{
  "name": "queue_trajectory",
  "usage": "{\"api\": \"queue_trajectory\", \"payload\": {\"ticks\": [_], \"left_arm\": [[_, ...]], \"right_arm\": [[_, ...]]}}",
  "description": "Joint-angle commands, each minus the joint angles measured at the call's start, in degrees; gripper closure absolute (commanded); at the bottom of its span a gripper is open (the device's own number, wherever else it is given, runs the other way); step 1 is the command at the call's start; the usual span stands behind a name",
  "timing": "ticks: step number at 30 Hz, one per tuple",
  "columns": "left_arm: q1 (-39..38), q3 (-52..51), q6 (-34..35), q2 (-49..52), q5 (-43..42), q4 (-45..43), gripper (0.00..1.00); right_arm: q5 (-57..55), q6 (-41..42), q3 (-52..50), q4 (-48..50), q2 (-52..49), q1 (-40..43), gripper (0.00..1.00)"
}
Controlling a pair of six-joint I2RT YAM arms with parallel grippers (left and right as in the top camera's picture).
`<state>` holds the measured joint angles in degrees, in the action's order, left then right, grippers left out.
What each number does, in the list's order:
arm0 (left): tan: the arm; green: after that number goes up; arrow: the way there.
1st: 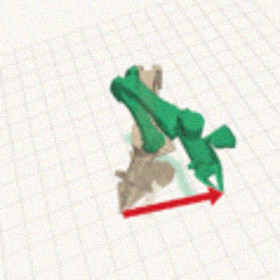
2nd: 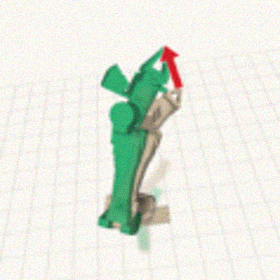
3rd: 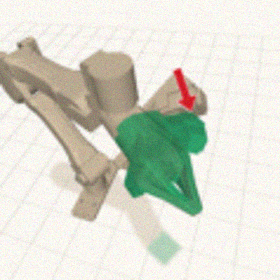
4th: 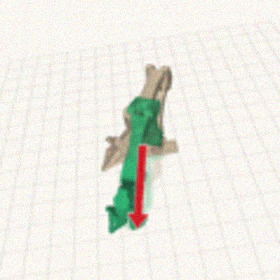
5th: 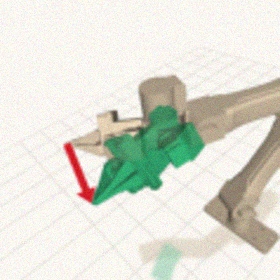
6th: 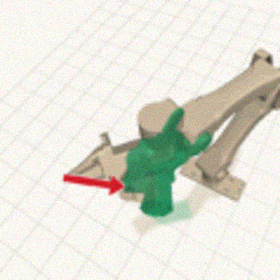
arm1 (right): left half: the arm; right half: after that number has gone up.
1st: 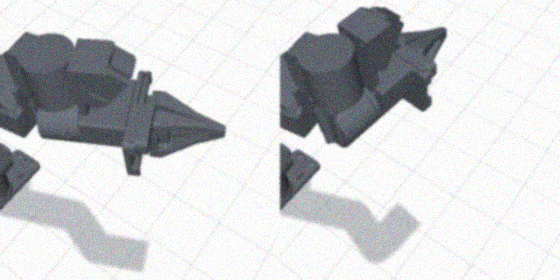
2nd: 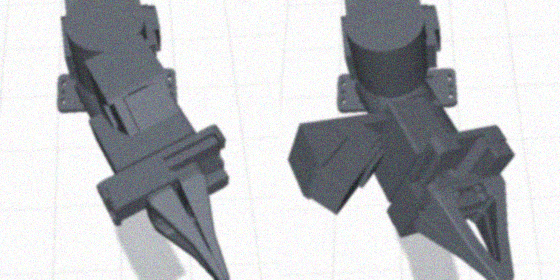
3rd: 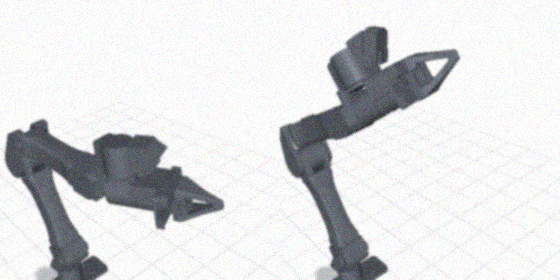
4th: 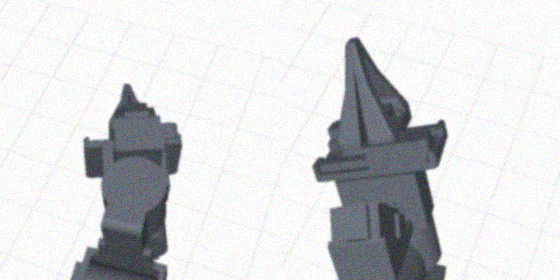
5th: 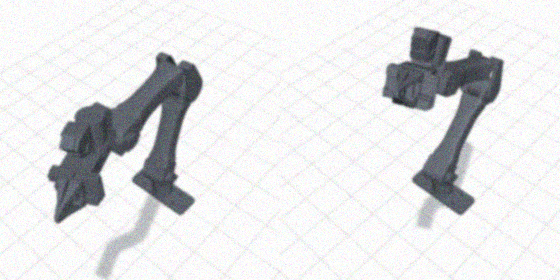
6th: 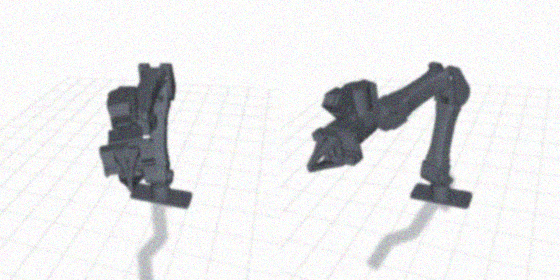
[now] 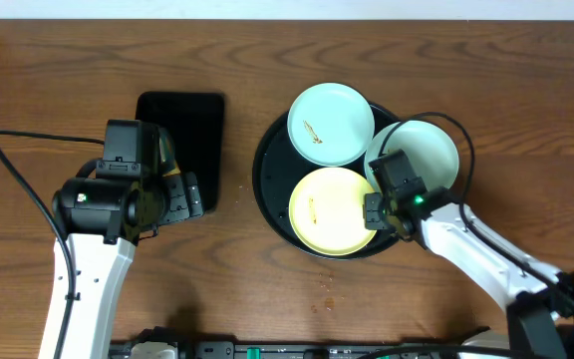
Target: Clean dirty plates on tray and stack at the side
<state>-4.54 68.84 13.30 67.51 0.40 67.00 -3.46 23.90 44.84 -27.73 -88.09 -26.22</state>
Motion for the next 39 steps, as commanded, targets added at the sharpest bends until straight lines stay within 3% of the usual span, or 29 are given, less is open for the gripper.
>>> {"api": "queue_trajectory", "payload": {"ticks": [1,6,9,19,22,24,37,39], "left_arm": [[0.28,-0.39,0.13,0.33,0.94,0.04,0.10],[0.28,-0.39,0.13,0.33,0.94,0.17,0.10],[0.28,-0.39,0.13,0.33,0.94,0.17,0.10],[0.28,-0.39,0.15,0.33,0.94,0.39,0.10],[0.28,-0.39,0.13,0.33,0.94,0.39,0.10],[0.28,-0.39,0.13,0.33,0.94,0.39,0.10],[0.28,-0.39,0.13,0.72,1.01,-1.88,0.10],[0.31,-0.39,0.15,1.60,1.57,-3.43,0.06]], "right_arm": [[-0.66,0.92,0.31,0.35,-2.36,-0.33,0.86],[-0.59,0.90,0.31,1.38,-3.41,-0.35,0.83],[-0.59,0.92,0.39,1.68,-3.34,-0.33,0.89],[-0.50,1.77,-2.49,5.70,-4.11,-0.42,0.84],[0.11,1.77,-2.95,7.39,-4.15,-0.48,0.99],[0.09,1.73,-2.49,7.32,-3.50,-0.48,0.99],[-4.90,0.28,1.07,1.79,15.06,-0.48,0.99],[-3.65,0.28,1.03,0.85,15.45,-0.48,0.99]]}}
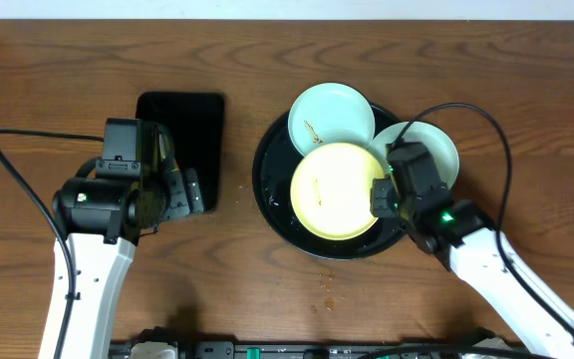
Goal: Clean dirty plates on tray and stack at the side
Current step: 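Lower left gripper onto the green sponge in the black tray and grasp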
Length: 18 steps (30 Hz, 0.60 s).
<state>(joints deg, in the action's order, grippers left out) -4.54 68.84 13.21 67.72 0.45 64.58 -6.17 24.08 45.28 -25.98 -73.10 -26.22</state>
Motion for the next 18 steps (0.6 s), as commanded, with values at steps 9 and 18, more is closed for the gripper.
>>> {"api": "queue_trajectory", "payload": {"ticks": [9,18], "left_arm": [[1.44,-0.44,1.95,11.15,6.88,-8.79,0.02],[7.52,-0.44,1.90,24.79,6.08,-20.26,0.13]], "right_arm": [[2.56,0.13,-0.13,-0.39,-4.09,-0.48,0.99],[2.58,0.13,-0.20,-1.51,-6.60,-0.50,0.99]]}}
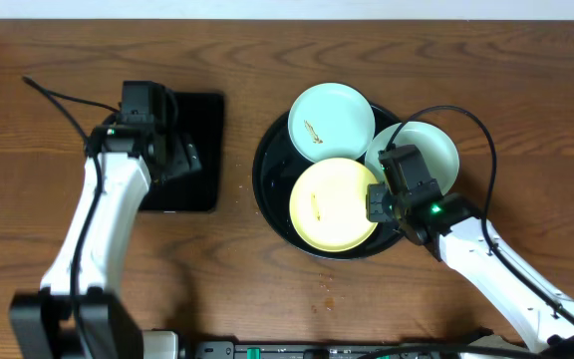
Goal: Clean dirty plates on tray and stack at the side
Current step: 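Lower left gripper onto the green sponge in the black tray and grasp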
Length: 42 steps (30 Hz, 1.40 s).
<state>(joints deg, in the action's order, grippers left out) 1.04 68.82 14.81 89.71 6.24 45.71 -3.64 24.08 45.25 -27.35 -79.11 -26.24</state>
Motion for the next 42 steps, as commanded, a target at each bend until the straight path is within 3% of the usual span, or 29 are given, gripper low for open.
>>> {"api": "queue_trajectory", "payload": {"ticks": [1,10,20,23,27,29,34,35,42], "left_arm": [[2.64,-0.42,0.28,4.57,-0.57,-2.97,0.16],[4.00,-0.42,-3.61,16.83,-2.01,-13.86,0.17],[3.87,0.57,-5.33,17.86,-6.56,-14.29,0.66],[3.39,1.11,-7.54,14.67,-10.99,-12.63,0.73],[2.16,1.11,-7.50,11.28,-11.41,-8.20,0.72],[1.57,1.11,-7.50,10.60,-11.41,-5.73,0.66],[1.25,0.70,-7.52,10.75,-10.29,-5.55,0.27],[1.25,0.68,-7.50,10.91,-8.85,-5.99,0.23],[1.16,-0.44,-7.17,13.38,-7.19,-10.86,0.19]], "right_arm": [[0.04,0.11,-0.17,-0.17,-0.79,-0.48,0.99],[0.02,0.09,-0.17,-0.11,-0.83,-0.46,0.99],[0.00,0.11,-0.17,-0.09,-0.83,-0.46,0.99],[0.00,0.09,-0.17,-0.07,-0.83,-0.46,0.99],[0.02,0.11,-0.17,-0.07,-0.83,-0.46,0.99],[0.00,0.11,-0.17,-0.07,-0.83,-0.46,0.99],[0.00,0.11,-0.17,-0.07,-0.83,-0.46,0.99],[0.00,0.11,-0.17,-0.07,-0.83,-0.46,0.99],[0.00,0.09,-0.17,-0.07,-0.83,-0.46,0.99]]}}
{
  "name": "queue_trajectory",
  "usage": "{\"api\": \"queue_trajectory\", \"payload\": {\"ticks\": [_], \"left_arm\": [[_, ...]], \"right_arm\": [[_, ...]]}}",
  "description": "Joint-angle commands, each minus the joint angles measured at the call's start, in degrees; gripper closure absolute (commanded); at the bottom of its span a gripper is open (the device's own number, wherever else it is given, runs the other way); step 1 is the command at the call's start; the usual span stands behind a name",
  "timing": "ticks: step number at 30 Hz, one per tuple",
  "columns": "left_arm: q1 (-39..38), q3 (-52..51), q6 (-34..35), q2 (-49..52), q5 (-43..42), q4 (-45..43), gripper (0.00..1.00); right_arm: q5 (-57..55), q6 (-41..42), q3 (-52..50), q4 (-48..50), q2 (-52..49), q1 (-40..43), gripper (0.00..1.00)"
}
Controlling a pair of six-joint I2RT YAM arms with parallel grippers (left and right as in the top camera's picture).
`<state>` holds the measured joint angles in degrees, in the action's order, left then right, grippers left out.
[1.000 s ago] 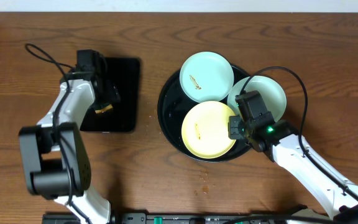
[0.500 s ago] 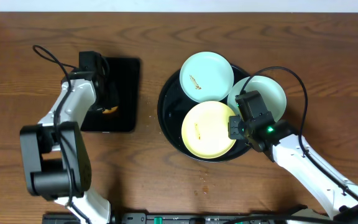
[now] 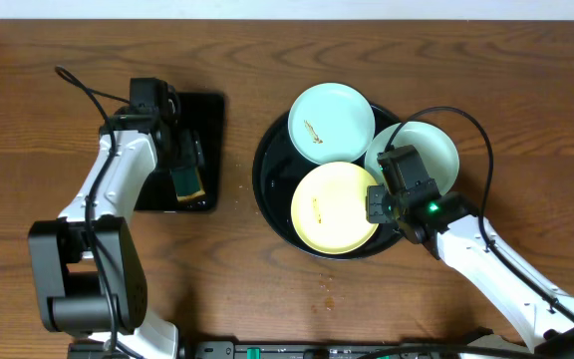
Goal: Clean dirty plates on tray and stack at the side
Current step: 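Lower left gripper onto the green sponge in the black tray and grasp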
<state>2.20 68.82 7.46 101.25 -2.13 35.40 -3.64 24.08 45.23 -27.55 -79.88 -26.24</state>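
Note:
A round black tray (image 3: pixel 267 189) holds a light blue plate (image 3: pixel 330 122) with crumbs and a yellow plate (image 3: pixel 334 207) with a small smear. A pale green plate (image 3: pixel 429 148) lies on the tray's right edge, partly under my right arm. My right gripper (image 3: pixel 377 204) sits on the yellow plate's right rim and looks shut on it. My left gripper (image 3: pixel 184 160) is over the black mat (image 3: pixel 199 115), its fingers at the upper end of a yellow-green sponge (image 3: pixel 186 184). Whether they grip the sponge does not show.
Small crumbs (image 3: pixel 327 282) lie on the wooden table in front of the tray. The left arm's cable (image 3: pixel 83 85) loops over the table to the left of the mat.
The left arm has swung a little, and the yellow-green sponge now shows at its fingertips on the mat's near part. The right gripper and the plates have not moved.
At first my left gripper hung over the mat's left side and my right gripper was at the yellow plate's rim. Then the yellow plate stood raised and shifted toward the blue plate. It then lay back down, the left arm reaching onto the mat. Now the sponge shows.

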Motion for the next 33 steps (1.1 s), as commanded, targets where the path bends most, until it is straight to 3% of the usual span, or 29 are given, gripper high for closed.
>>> {"api": "queue_trajectory", "payload": {"ticks": [1,8,9,11,12,16,17,18,19,20,27,28,29,30,32,33], "left_arm": [[-0.09,-0.48,0.31,2.45,1.07,-0.59,0.20],[-0.85,-0.48,0.28,7.78,1.11,-0.76,0.20],[-0.83,-0.48,0.26,8.70,1.14,-1.38,0.30],[-0.83,-0.46,0.02,9.60,1.36,-2.75,0.80],[-0.81,-0.46,0.02,9.60,1.42,-3.48,0.92],[-0.76,-0.33,-1.11,8.59,1.75,-6.60,0.92],[-0.79,-0.17,-1.33,8.26,1.73,-6.73,0.85],[-0.76,0.02,-1.29,7.98,1.73,-6.51,0.55],[-0.79,0.15,-1.25,7.80,1.73,-6.03,0.33],[-0.79,0.20,-1.22,7.63,1.70,-5.25,0.30],[-0.81,-0.57,1.40,7.67,1.29,3.02,0.36],[-0.85,-0.85,1.38,7.72,1.31,3.15,0.54],[-0.85,-1.11,1.36,7.72,1.33,3.13,0.78],[-0.83,-1.14,1.22,7.72,1.44,3.06,0.92],[-0.83,-1.09,0.76,7.72,2.19,2.47,0.92],[-0.83,-1.09,0.70,7.72,2.40,2.25,0.71]], "right_arm": [[0.00,0.09,-0.15,0.13,-0.07,-0.46,0.99],[0.00,0.09,-0.15,0.20,-0.07,-0.46,0.99],[0.00,0.09,-0.15,0.20,-0.07,-0.46,0.99],[0.00,0.09,-0.15,0.17,-0.07,-0.46,0.99],[0.00,0.09,-0.15,0.17,-0.07,-0.46,0.99],[0.00,0.09,-0.15,0.17,-0.07,-0.46,0.99],[0.00,0.09,-0.15,0.17,-0.07,-0.46,0.99],[0.00,0.09,-0.15,0.17,-0.07,-0.46,0.99],[0.00,0.09,-0.15,0.17,-0.07,-0.46,0.99],[0.00,0.09,-0.15,0.17,-0.07,-0.46,0.99],[0.00,0.09,-0.15,0.17,-0.07,-0.46,0.99],[0.00,0.09,-0.15,0.17,-0.07,-0.46,0.99],[0.00,0.09,-0.15,0.20,-0.07,-0.46,0.99],[0.00,0.09,-0.15,0.20,-0.07,-0.46,0.99],[0.00,0.09,-0.15,0.20,-0.07,-0.46,0.99],[0.00,0.09,-0.15,0.17,-0.07,-0.46,0.99]]}}
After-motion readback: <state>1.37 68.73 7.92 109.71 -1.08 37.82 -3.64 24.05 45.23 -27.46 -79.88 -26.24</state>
